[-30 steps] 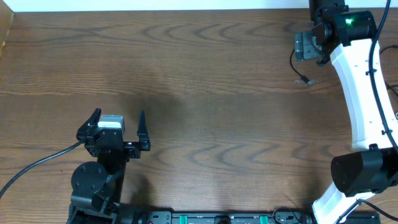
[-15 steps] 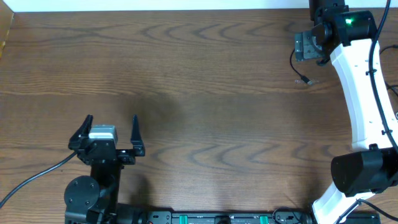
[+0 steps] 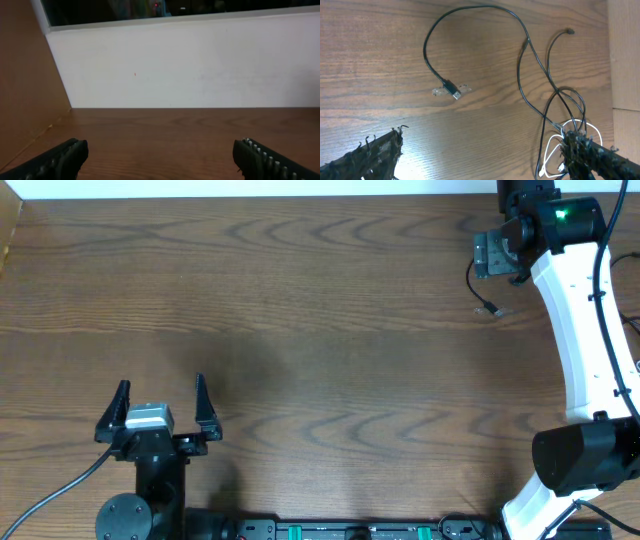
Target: Untangle cables
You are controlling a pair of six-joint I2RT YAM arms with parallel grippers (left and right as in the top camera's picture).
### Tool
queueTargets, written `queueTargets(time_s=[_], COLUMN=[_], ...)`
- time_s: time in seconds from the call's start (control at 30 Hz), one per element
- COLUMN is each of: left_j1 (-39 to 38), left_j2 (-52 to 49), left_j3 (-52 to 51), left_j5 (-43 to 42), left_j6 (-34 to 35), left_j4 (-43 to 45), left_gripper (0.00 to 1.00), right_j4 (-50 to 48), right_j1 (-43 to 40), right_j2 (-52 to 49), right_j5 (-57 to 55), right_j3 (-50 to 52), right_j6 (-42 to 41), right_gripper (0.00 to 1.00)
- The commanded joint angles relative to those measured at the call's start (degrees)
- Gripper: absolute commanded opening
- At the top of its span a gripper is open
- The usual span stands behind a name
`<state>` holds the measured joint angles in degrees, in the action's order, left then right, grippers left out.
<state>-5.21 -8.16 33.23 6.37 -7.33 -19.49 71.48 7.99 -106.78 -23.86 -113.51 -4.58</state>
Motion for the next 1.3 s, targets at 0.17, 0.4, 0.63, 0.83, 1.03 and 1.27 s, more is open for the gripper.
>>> queueTargets(time_s=[0.17,0.4,0.63,0.83,1.03,1.27], left_j1=[0.7,0.7,1.4,1.4,1.4,1.4], left_j2=[3.2,6.3,8.1,8.1,8.1,8.1], left_j3=[-2.9,-4.3,-5.7,-6.2,-7.8,-9.9], left_j5=[0.1,0.1,0.1,0.1,0.1,0.1], left_j6=[0.9,0.9,1.0,0.9,1.0,4.2], left_j4=[0.5,0.7,0.7,0.7,0.3,-1.5], left_gripper=[0.98,0.98,0.98,0.98,0.98,0.98], right_j4=[0.0,0.0,0.0,0.0,0.0,0.0], right_j1=[0.3,0.3,0.3,0.3,0.3,0.3], right_j2=[0.6,0.6,0.6,0.6,0.6,0.6], right_j5=[-0.5,-0.5,-0.5,-0.5,-0.6,-0.6], right_j3=[-0.2,-0.2,-0.2,-0.2,-0.2,-0.2], right_j6=[-1.0,-1.0,-1.0,-1.0,-1.0,-1.0], right_gripper=[0.99,0.99,0.99,0.99,0.99,0.99])
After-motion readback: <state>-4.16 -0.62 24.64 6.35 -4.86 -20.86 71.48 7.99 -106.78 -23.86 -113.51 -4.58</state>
